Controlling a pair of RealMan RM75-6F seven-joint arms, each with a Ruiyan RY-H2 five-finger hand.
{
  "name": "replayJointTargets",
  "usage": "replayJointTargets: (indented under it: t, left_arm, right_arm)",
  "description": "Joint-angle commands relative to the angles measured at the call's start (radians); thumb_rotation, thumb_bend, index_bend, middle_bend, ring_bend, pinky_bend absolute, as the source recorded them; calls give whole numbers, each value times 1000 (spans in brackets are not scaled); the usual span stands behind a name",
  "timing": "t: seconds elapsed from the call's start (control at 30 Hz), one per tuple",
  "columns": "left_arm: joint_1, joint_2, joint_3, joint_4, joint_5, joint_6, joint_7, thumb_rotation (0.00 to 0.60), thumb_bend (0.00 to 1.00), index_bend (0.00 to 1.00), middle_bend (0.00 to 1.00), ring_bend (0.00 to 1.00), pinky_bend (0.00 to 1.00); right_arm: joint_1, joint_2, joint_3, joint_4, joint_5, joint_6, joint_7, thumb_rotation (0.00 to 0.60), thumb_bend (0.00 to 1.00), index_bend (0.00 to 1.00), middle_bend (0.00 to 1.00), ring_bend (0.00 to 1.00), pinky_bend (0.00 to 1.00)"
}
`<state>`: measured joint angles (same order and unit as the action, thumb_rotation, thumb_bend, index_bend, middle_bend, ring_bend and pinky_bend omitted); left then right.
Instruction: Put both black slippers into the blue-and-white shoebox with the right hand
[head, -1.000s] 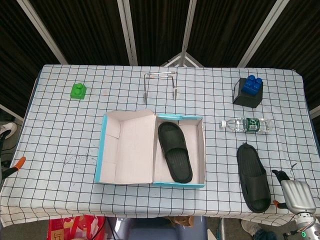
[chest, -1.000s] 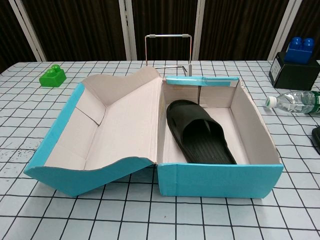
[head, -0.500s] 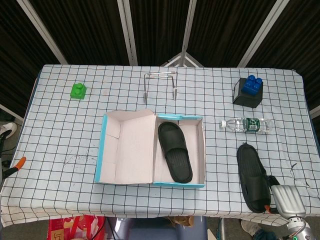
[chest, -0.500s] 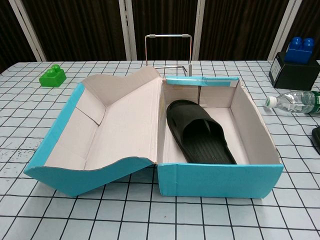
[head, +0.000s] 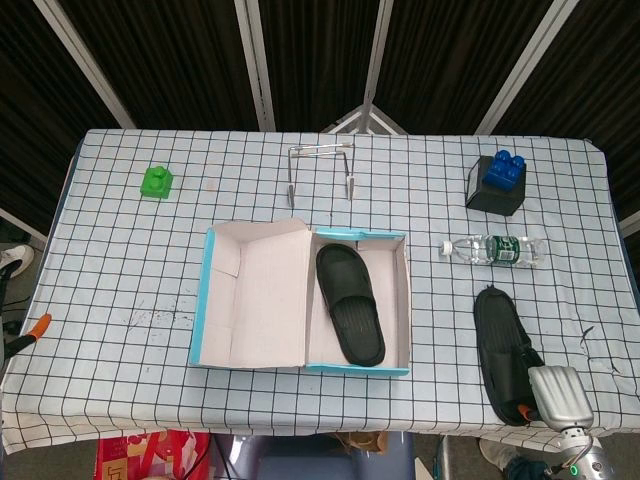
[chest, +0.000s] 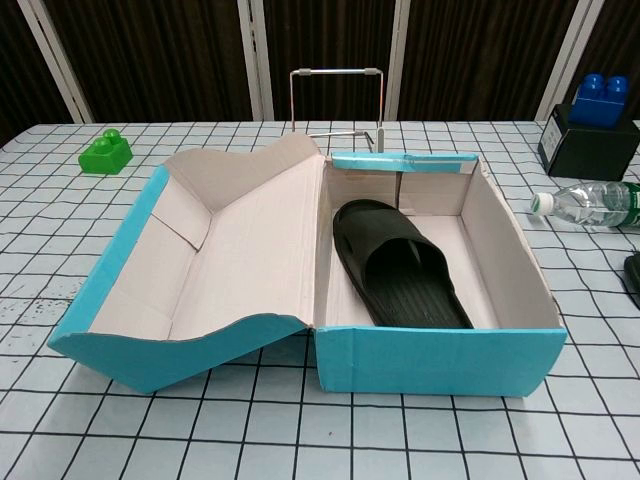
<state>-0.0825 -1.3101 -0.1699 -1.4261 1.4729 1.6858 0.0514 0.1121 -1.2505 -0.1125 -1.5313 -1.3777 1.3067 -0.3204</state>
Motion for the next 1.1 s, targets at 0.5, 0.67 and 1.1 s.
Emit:
replayJointTargets:
  t: [0.5,0.67,1.1]
  left_arm:
    - [-2,-2,4,0,5,-5,1,600,227,193,0,0,117]
    - [-3,-2,3,1,4,-5,-2,600,227,193,0,0,117]
    - [0,0,0,0,3,0,-5,600,227,193,0,0,117]
  right_arm:
    - [6,-24,22,13,-56,-5,53,600,100,517,403,1000,1000]
    - [9,-24,23,12,-69,-18,100,600,254,604,428,1000,1000]
    - [12,83,67,-60,-78,19,174,600,444,659,454,1000,1000]
